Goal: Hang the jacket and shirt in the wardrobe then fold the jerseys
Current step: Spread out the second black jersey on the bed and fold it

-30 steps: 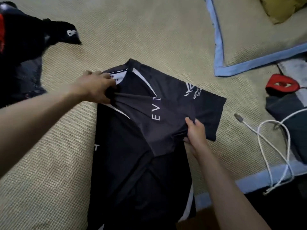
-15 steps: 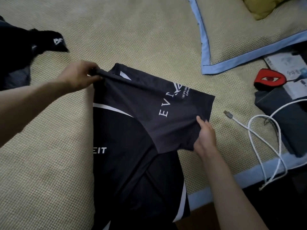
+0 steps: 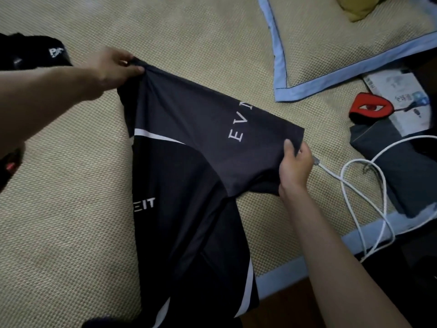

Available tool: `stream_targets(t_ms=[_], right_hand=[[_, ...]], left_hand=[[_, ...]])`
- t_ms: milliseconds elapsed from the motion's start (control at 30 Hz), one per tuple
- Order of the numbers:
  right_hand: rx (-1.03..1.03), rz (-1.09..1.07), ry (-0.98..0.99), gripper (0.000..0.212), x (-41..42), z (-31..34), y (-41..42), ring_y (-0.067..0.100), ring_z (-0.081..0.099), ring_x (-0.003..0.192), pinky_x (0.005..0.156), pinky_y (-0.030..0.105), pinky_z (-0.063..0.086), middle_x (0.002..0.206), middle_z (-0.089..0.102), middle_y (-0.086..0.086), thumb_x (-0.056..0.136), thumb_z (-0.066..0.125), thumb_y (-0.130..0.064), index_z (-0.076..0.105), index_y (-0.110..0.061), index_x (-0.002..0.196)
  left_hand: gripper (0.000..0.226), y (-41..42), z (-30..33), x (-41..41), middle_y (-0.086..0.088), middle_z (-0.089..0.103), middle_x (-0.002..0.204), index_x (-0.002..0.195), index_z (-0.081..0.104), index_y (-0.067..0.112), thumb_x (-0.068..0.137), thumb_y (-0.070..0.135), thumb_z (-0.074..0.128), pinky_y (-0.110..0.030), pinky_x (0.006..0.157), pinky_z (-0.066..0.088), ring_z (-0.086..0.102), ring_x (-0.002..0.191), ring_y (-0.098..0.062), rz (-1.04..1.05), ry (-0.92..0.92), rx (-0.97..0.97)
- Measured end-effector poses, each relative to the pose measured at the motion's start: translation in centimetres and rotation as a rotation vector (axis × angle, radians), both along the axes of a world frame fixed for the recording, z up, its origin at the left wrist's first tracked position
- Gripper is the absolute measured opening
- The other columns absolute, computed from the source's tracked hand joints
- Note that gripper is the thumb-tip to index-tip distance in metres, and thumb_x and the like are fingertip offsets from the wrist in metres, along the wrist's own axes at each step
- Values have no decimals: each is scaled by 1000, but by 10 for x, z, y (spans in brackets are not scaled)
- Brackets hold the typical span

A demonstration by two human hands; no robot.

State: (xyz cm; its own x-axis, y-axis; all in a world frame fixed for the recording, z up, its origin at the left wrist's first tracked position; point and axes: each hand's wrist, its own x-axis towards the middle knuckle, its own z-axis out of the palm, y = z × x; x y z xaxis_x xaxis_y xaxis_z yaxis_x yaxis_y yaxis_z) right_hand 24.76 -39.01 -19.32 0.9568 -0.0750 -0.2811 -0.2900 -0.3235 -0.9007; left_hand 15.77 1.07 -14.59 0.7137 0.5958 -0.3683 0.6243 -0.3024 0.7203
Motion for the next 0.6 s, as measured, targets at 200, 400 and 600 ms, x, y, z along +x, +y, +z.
stream_targets(t_ms=[200, 400, 600], right_hand=[[-165, 109, 193, 39, 3, -20, -13, 14, 68, 102, 94, 39, 58, 115, 70, -3, 94, 68, -41, 59, -16, 122], [-478, 368, 115, 37, -13, -26, -34, 16, 62, 101, 85, 29, 47, 113, 65, -3, 98, 64, -30, 56, -10, 129], [-495, 288, 136, 37, -18, -19, -32, 23, 61, 106, 85, 29, 43, 114, 63, 4, 102, 59, -34, 52, -9, 129]], left_hand=[[39, -31, -21, 6, -10, 67, 121, 128, 60, 16, 93, 31, 69, -38, 90, 49, 63, 108, -30, -62, 128, 204], [38, -39, -27, -25, -9, 62, 119, 122, 56, 21, 86, 29, 67, -52, 101, 45, 56, 114, -32, -187, 48, 558], [21, -60, -22, -79, -5, 64, 100, 107, 65, 19, 86, 19, 68, -36, 82, 48, 62, 94, -26, -120, 33, 447]])
